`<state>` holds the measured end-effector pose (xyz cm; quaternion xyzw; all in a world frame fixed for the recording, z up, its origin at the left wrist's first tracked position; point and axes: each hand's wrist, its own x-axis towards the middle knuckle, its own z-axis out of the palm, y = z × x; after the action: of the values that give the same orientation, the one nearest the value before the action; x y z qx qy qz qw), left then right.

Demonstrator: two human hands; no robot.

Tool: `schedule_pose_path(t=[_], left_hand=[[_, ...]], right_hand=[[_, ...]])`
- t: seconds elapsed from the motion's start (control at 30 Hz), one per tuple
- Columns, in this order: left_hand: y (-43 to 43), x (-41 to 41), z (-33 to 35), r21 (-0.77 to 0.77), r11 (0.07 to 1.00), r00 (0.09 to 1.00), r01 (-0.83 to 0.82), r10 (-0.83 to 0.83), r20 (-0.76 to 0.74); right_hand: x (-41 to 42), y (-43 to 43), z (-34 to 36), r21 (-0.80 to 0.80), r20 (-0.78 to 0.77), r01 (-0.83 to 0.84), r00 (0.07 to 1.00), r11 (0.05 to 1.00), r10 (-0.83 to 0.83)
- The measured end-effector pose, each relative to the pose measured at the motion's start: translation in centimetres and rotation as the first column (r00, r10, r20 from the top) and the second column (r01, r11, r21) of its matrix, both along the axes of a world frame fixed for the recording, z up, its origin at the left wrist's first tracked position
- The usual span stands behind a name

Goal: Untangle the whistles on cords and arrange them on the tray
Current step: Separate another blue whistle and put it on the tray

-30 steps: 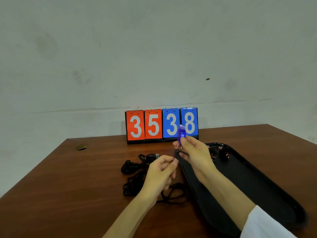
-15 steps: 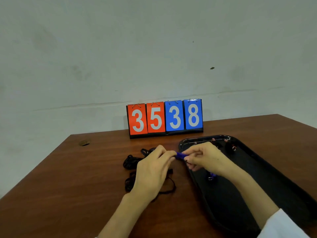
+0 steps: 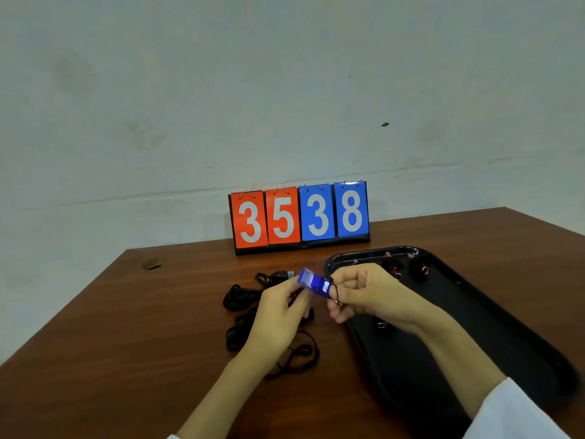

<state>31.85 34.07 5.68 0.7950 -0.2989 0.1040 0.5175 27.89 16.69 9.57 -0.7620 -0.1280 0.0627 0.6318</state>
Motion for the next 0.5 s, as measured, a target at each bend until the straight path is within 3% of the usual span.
schedule_pose_path(t=[0.13, 0.33, 0.5], left_hand=[[-0.7, -0.1, -0.5, -0.093, 0.995, 0.993, 0.043, -0.052, -0.104], [-1.1, -0.5, -1.4, 0.079, 0.994, 0.997, 0.079, -0.076, -0.032], [-1.1, -0.9, -1.1, 0.116, 0.992, 0.999, 0.047, -0.049, 0.021]], right_hand=[[0.8, 0.6, -0.8, 0.05, 0.04, 0.183, 0.982, 0.982, -0.185], [1.5, 1.0, -1.7, 0.148, 0.061, 0.444, 0.888, 0.884, -0.456], [1.6, 0.8, -2.2, -0.025, 0.25, 0.628, 0.757, 0.777, -0.604]])
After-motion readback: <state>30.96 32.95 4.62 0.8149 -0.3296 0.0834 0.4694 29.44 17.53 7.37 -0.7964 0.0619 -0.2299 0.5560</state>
